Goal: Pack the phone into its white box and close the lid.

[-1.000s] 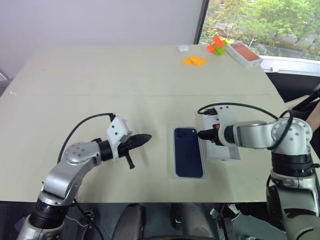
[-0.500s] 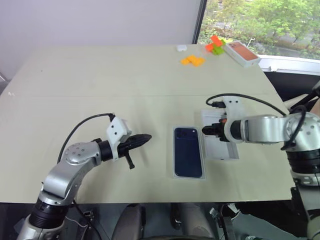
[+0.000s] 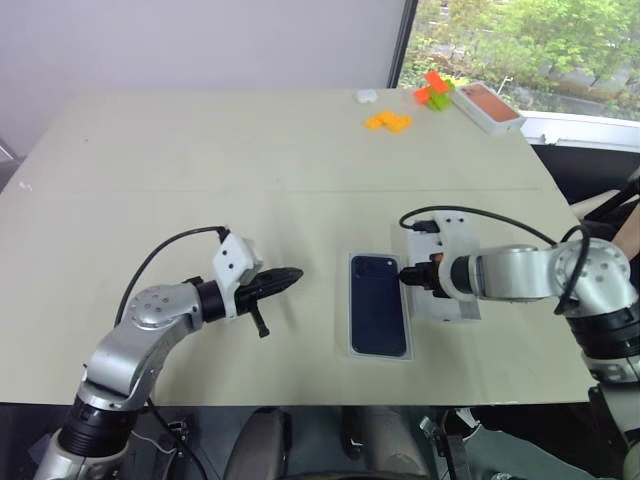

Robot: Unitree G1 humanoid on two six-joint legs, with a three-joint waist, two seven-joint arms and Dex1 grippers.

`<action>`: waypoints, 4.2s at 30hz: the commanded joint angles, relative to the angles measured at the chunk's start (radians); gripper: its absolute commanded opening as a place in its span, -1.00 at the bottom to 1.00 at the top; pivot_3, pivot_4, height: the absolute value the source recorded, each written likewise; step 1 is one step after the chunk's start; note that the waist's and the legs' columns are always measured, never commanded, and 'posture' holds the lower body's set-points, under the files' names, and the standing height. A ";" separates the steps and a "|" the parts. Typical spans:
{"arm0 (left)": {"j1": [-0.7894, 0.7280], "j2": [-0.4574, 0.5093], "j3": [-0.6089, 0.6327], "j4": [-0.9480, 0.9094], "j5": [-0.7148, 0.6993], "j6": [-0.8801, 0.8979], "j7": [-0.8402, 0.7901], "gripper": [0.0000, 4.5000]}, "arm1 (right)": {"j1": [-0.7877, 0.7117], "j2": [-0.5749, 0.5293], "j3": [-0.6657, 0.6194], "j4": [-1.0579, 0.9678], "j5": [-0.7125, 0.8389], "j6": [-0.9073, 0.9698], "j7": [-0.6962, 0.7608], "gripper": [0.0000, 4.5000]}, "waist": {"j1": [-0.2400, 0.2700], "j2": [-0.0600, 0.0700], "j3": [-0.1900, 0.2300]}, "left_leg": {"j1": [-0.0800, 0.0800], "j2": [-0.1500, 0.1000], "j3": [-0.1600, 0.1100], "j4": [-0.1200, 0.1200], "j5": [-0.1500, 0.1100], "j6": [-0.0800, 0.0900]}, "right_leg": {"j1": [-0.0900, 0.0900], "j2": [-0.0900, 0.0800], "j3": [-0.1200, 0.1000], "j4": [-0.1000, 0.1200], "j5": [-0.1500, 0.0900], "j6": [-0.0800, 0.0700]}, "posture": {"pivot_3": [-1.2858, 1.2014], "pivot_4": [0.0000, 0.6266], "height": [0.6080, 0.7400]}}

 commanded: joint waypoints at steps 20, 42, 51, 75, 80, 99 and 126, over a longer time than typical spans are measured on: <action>0.014 0.049 0.036 -0.036 -0.083 0.016 -0.059 -1.00 | -0.042 -0.028 -0.028 -0.040 0.021 -0.043 0.053 -0.47 | 0.000 0.000 0.000 | 0.000 0.001 0.000 -0.001 0.000 0.000 | -0.001 0.000 0.000 -0.001 0.000 0.000 | 0.03 -0.52 1.00; 0.012 0.050 0.038 -0.036 -0.083 0.019 -0.057 -1.00 | -0.006 -0.039 -0.019 -0.022 0.021 -0.049 0.019 -0.47 | 0.000 0.000 0.000 | -0.001 0.001 0.000 -0.001 0.000 0.000 | -0.001 0.000 0.000 -0.002 0.000 0.000 | 0.03 -0.52 1.00; 0.011 0.049 0.037 -0.036 -0.081 0.018 -0.055 -1.00 | 0.031 -0.038 0.006 -0.021 0.021 -0.042 0.003 -0.47 | 0.000 0.000 0.000 | -0.001 0.001 0.000 -0.001 0.000 0.000 | -0.001 0.000 0.000 -0.002 0.000 0.000 | 0.03 -0.52 1.00; -0.003 0.065 0.163 0.121 -0.050 -0.041 -0.019 -1.00 | 0.016 0.152 -0.331 -0.201 0.001 -0.305 0.327 -0.99 | -0.001 0.001 0.001 | -0.002 0.003 0.000 -0.003 -0.001 0.002 | -0.002 0.004 0.000 -0.004 0.000 0.001 | 0.03 -0.52 1.00; -0.014 0.078 0.178 0.168 -0.039 -0.066 -0.034 -1.00 | 0.092 0.421 -0.404 -0.294 0.021 -0.336 0.399 -0.99 | 0.000 0.002 0.001 | -0.003 0.003 0.001 -0.003 -0.002 0.003 | -0.004 0.000 0.000 -0.002 0.000 0.000 | 0.03 -0.52 1.00; -0.046 0.062 0.137 0.175 -0.038 -0.064 -0.079 -1.00 | 0.497 0.576 -0.172 -0.453 0.021 -0.392 0.422 -0.99 | -0.003 0.002 0.001 | -0.002 0.002 0.001 -0.002 -0.002 0.003 | -0.004 -0.001 0.000 0.000 0.000 0.000 | 0.03 -0.52 1.00; -0.089 -0.070 -0.028 0.074 -0.054 -0.013 -0.069 -1.00 | 0.446 0.346 -0.302 -0.320 0.021 -0.261 0.571 0.76 | 0.001 0.002 0.001 | -0.001 0.001 0.002 -0.001 -0.002 0.003 | -0.002 0.000 0.001 0.000 0.000 0.000 | 0.03 -0.52 1.00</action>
